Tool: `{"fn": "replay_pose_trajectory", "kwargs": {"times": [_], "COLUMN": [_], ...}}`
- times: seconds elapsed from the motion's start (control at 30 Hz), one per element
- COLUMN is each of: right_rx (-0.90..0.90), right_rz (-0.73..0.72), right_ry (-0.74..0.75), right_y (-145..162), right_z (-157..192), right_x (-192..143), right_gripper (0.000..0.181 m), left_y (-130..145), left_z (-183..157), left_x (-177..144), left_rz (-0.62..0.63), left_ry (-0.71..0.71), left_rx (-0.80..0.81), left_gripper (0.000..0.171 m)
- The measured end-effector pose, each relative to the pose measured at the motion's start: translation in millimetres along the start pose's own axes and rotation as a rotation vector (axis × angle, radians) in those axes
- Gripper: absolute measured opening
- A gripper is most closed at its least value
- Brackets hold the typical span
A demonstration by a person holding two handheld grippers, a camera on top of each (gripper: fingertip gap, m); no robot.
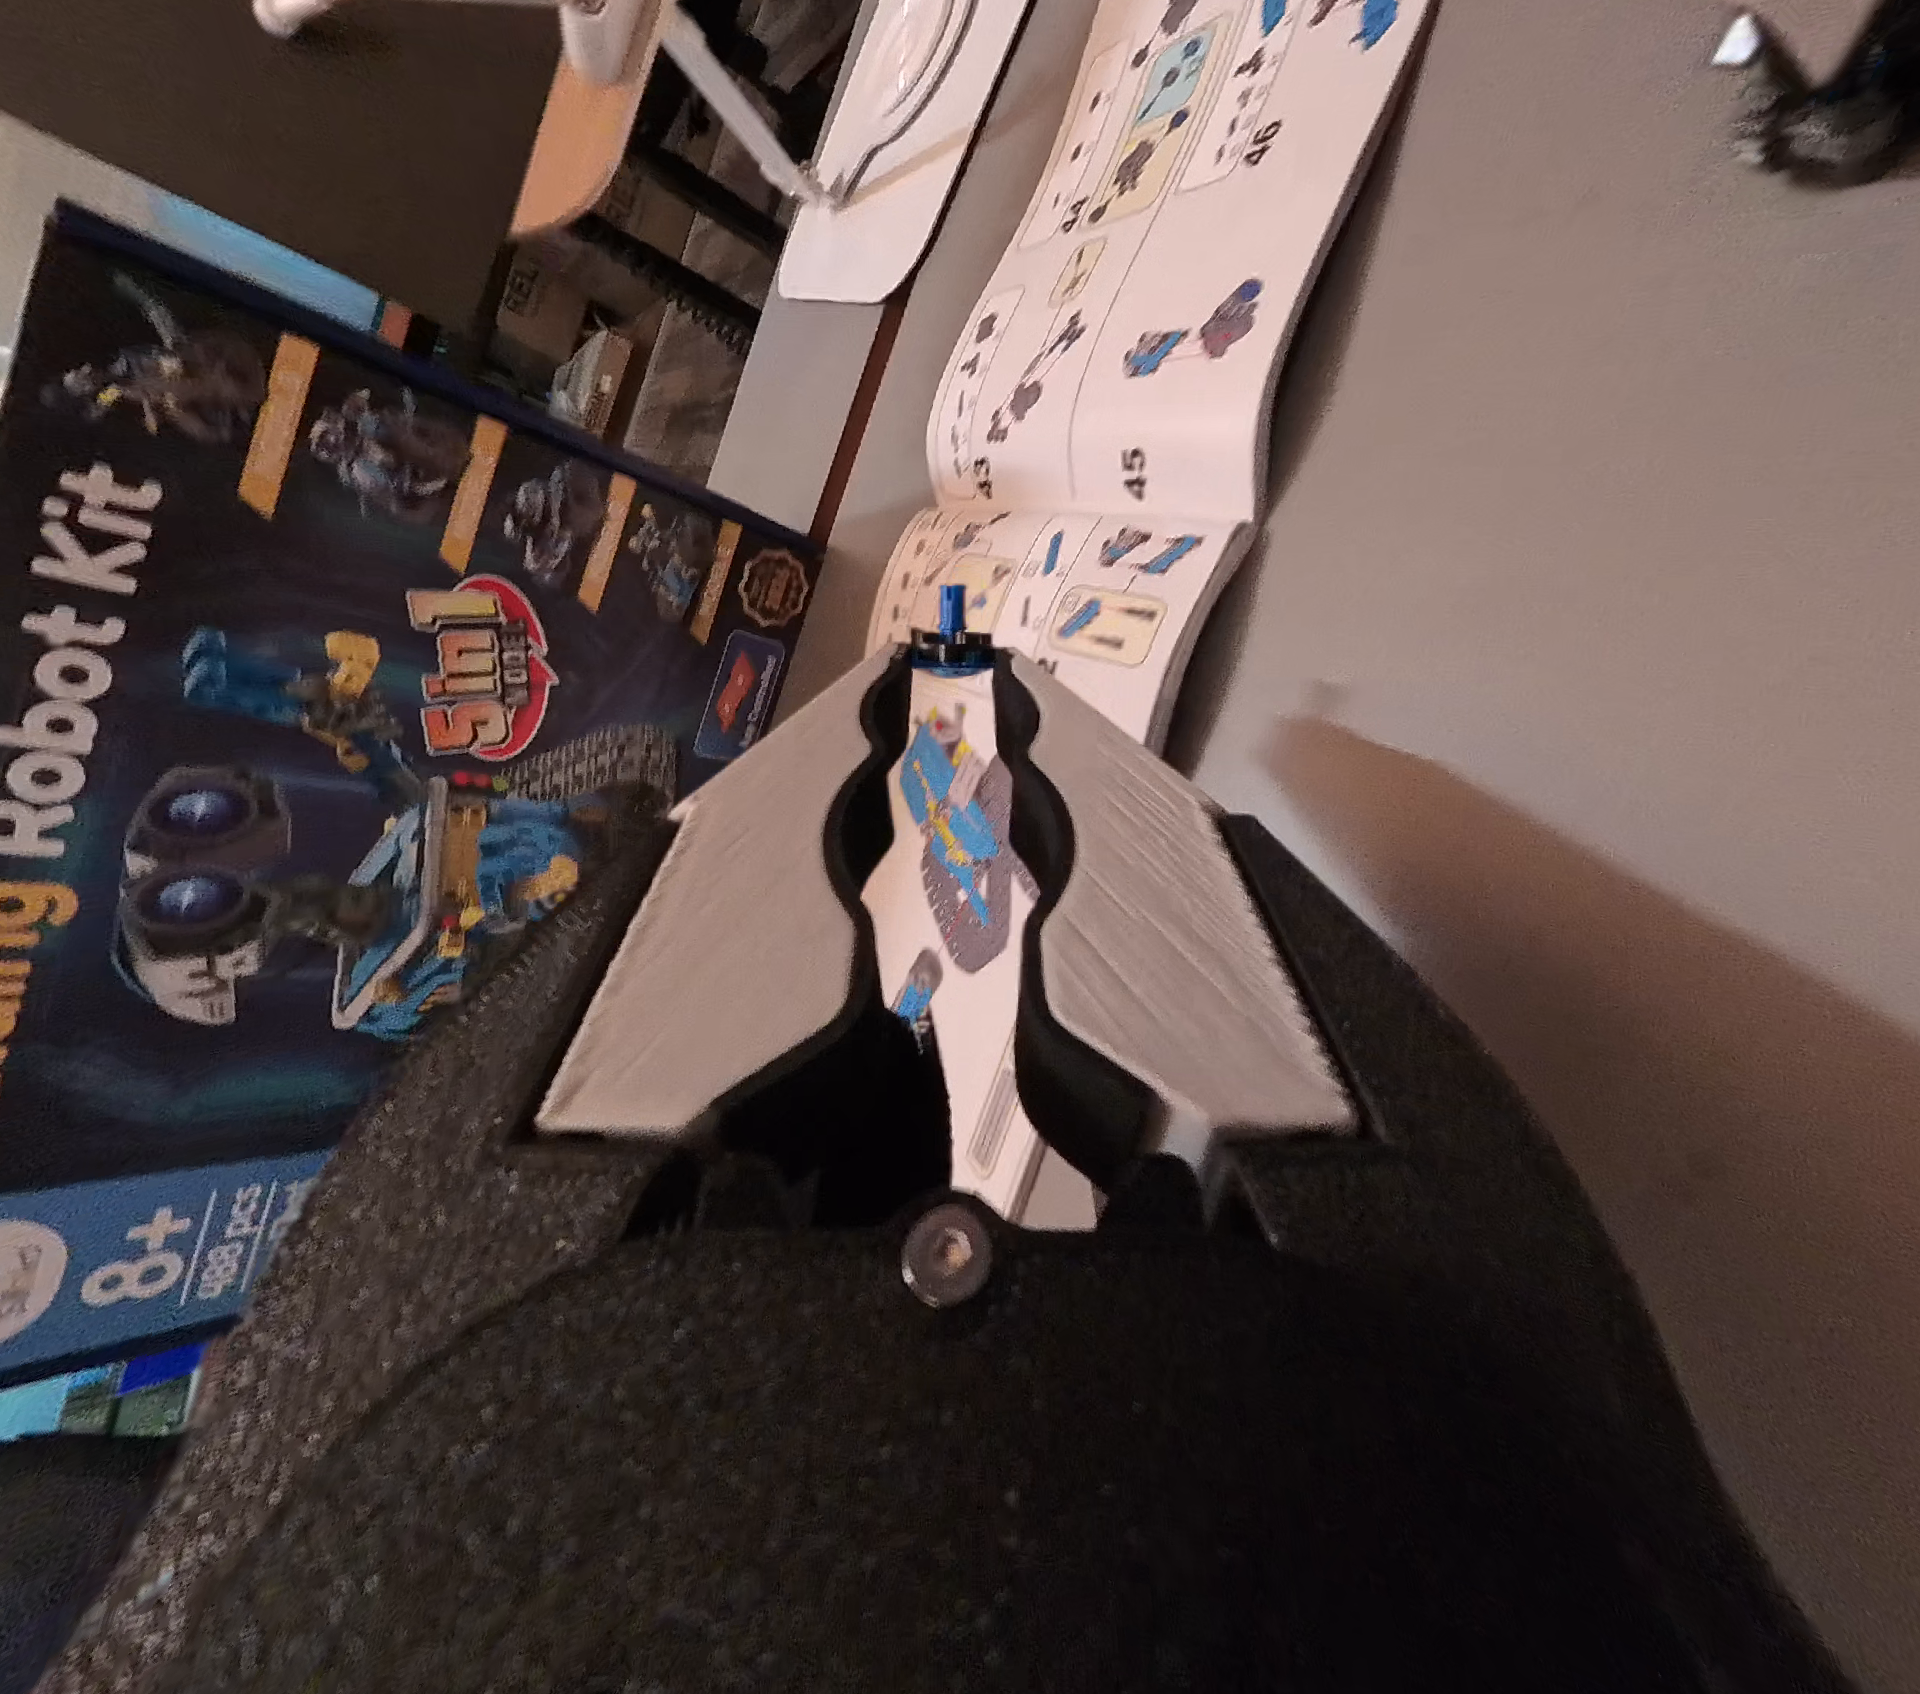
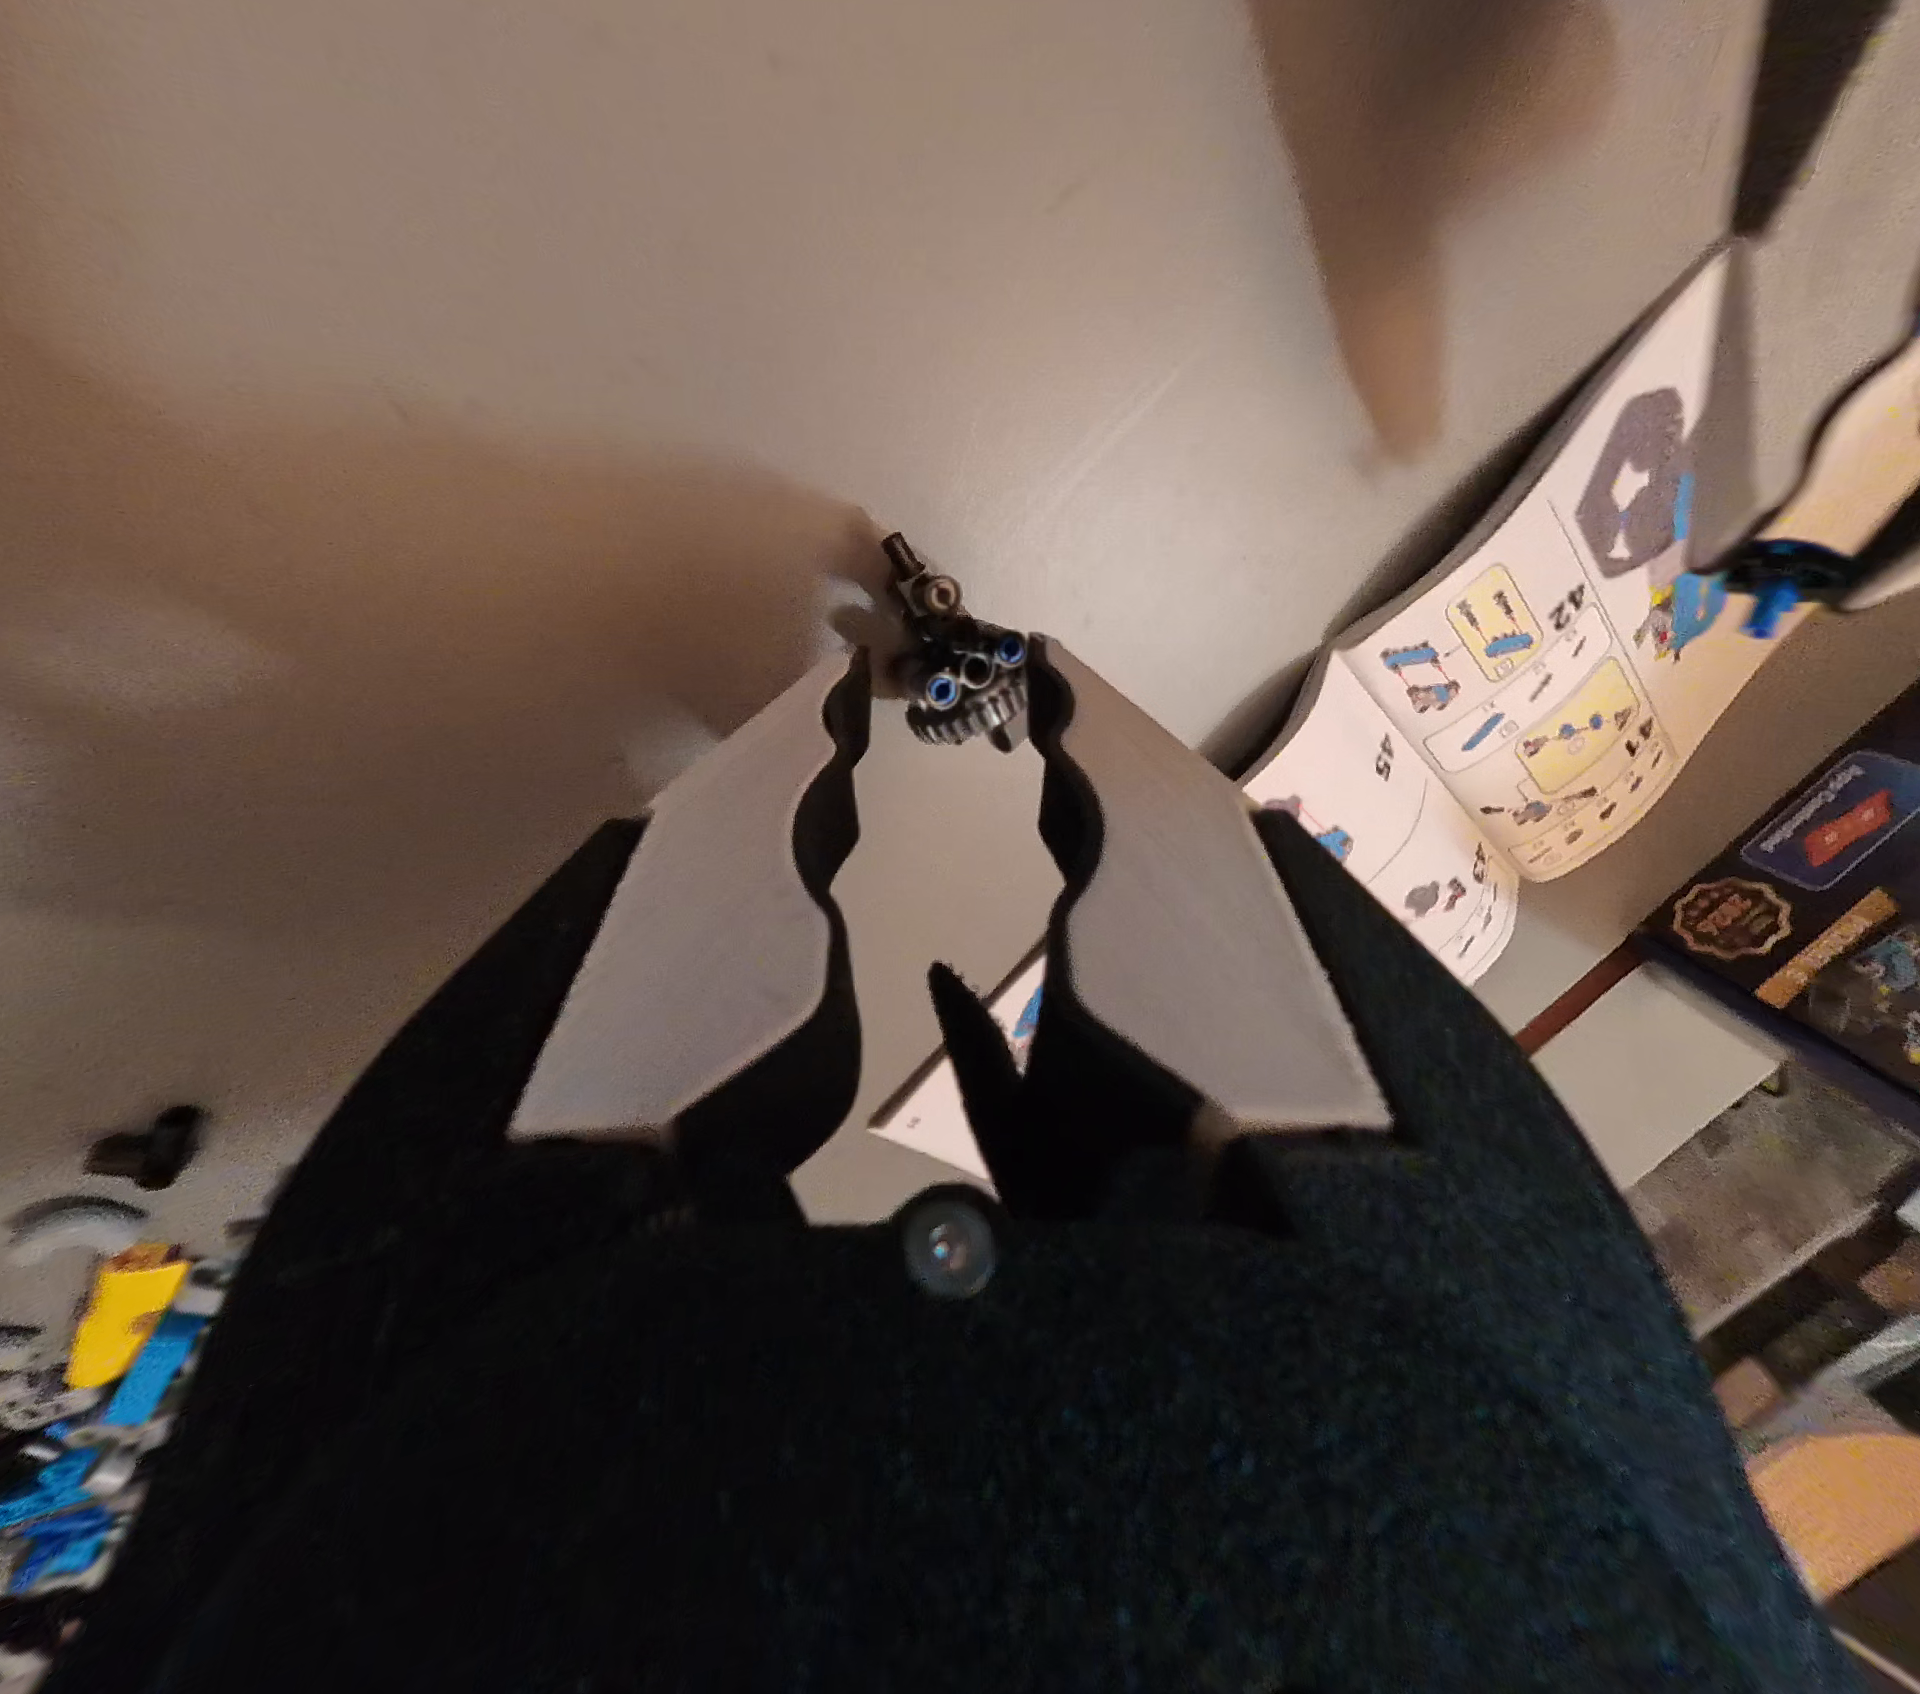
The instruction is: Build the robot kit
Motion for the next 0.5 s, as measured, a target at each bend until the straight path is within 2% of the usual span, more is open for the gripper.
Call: {"fn": "replay_pose_trajectory", "kwargs": {"times": [0.1, 0.2, 0.5], "right_rx": [-0.036, -0.029, -0.061], "right_rz": [-0.002, 0.021, 0.080], "right_ry": [-0.007, -0.049, -0.113], "right_y": [-2, -6, -13], "right_z": [1, -3, -5], "right_x": [4, 0, 6], "right_gripper": [0.023, 0.018, 0.022], "left_y": [6, 0, -2], "left_z": [6, 5, 2], "left_x": [-3, -3, -2], "left_rz": [0.005, -0.004, 0.006], "left_ry": [-0.010, -0.007, 0.002], "left_rx": [-0.027, -0.005, 0.033], "left_gripper": [0.015, 0.015, 0.015]}}
Point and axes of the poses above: each gripper's, where its closed fingertips meet, x out along the fingers, y out of its underside, z = x × y across the jaws, the point moved 9 cm from there along -x, back along the fingers, and after that the axes turned 14 degrees about x, right-handed, at the moved point
